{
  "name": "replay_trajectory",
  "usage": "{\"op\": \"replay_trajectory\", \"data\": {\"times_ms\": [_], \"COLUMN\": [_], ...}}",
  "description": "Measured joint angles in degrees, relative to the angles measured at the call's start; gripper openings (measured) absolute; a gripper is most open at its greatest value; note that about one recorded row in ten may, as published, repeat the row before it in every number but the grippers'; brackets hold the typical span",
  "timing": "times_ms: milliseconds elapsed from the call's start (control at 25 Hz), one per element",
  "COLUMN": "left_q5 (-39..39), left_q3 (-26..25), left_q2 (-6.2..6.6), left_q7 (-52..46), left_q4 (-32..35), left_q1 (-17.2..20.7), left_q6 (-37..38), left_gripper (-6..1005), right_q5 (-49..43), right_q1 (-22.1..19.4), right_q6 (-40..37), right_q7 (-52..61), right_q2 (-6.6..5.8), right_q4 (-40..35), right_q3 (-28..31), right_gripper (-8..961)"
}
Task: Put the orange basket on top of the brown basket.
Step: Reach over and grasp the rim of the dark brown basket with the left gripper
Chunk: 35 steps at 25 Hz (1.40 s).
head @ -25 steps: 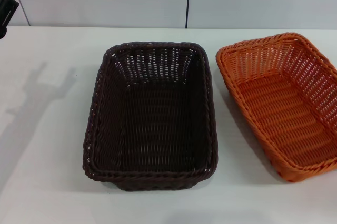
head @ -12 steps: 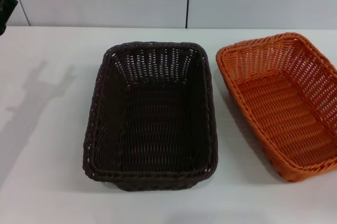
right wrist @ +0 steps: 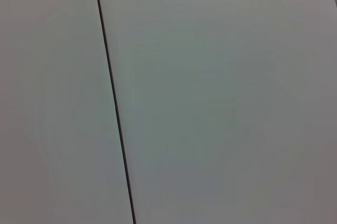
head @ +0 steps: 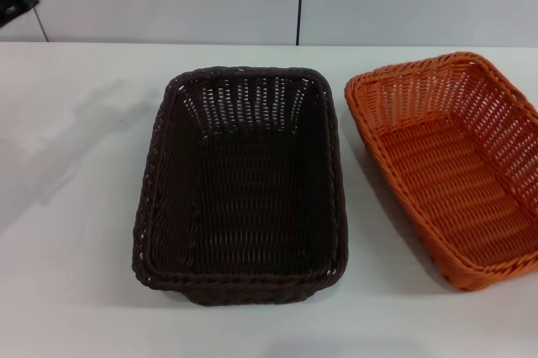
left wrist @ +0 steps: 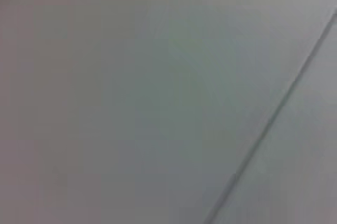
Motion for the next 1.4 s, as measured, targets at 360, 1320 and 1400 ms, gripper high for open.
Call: {"op": "replay_trajectory", "data": {"times_ms": [360,1320,1400], "left_q5": [38.91,78.66,78.83], "left_q3": [-0.31,5.85,5.94], "left_q2": [2.81,-6.47,-6.49], "left_q7": [-37.53,-61.32,-61.27], "left_q4": [-21.14,-35.07,-33.44], "left_q1": [-3.87,-9.19,-9.21], "left_q6": [-7.23,-20.8,-20.38], "left_gripper": [818,792,790], "right_q5": [0.0,0.0,0.0], "right_q1": [0.01,-0.89,-0.9], "right_q6": [0.93,2.5,2.52], "right_q7": [0.0,0.0,0.0], "right_q2": [-0.09,-0.17,-0.17], "right_q4": [-0.05,-0.57,-0.56], "right_q3": [0.66,2.98,2.98], "right_gripper": [613,612,612]}}
